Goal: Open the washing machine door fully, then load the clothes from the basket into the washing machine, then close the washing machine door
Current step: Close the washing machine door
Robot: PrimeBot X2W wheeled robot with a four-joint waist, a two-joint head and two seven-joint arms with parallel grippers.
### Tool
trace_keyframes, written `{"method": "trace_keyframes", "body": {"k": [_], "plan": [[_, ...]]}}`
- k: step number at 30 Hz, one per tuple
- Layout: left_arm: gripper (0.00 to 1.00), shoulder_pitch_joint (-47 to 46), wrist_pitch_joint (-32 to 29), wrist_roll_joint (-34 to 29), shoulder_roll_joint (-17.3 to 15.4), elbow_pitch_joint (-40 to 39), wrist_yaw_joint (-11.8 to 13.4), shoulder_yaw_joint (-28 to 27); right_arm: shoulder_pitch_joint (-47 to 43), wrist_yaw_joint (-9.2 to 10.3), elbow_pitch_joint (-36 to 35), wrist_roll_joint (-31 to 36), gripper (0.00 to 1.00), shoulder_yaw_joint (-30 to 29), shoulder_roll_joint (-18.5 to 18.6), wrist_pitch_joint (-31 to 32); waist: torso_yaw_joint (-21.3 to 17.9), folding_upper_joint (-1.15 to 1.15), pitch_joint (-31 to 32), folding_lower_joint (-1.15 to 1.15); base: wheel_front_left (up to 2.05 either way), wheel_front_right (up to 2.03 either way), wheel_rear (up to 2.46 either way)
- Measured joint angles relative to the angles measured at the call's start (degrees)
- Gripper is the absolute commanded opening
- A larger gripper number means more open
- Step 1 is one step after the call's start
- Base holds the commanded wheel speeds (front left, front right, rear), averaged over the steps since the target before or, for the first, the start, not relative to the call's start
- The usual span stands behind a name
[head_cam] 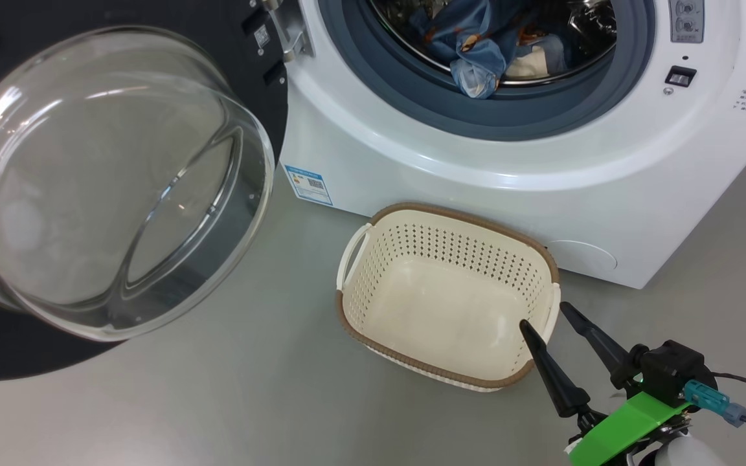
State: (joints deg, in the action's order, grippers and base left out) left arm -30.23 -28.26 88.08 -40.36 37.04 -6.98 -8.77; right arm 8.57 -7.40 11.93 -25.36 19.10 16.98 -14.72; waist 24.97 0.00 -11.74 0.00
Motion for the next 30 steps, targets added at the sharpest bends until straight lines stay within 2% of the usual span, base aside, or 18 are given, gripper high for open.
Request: {"method": "trace_keyframes", "body": {"k": [19, 30], "plan": [[0.00, 8.7, -8.3, 2.3, -0.4, -12.8, 0.0, 1.6, -0.5, 0.00, 0.1, 0.0, 1.00, -0.7, -1.4, 0.0, 1.4, 0.00, 3.5, 0.00, 0.00, 0.00, 0.00], [0.00, 14.6, -15.7, 3.5, 1.4, -28.3, -0.1, 4.3, -2.0, 0.00, -0.1, -0.1, 1.00, -1.5, -2.6, 0.0, 1.4, 0.00, 5.3, 0.00, 0.00, 0.00, 0.00]]}}
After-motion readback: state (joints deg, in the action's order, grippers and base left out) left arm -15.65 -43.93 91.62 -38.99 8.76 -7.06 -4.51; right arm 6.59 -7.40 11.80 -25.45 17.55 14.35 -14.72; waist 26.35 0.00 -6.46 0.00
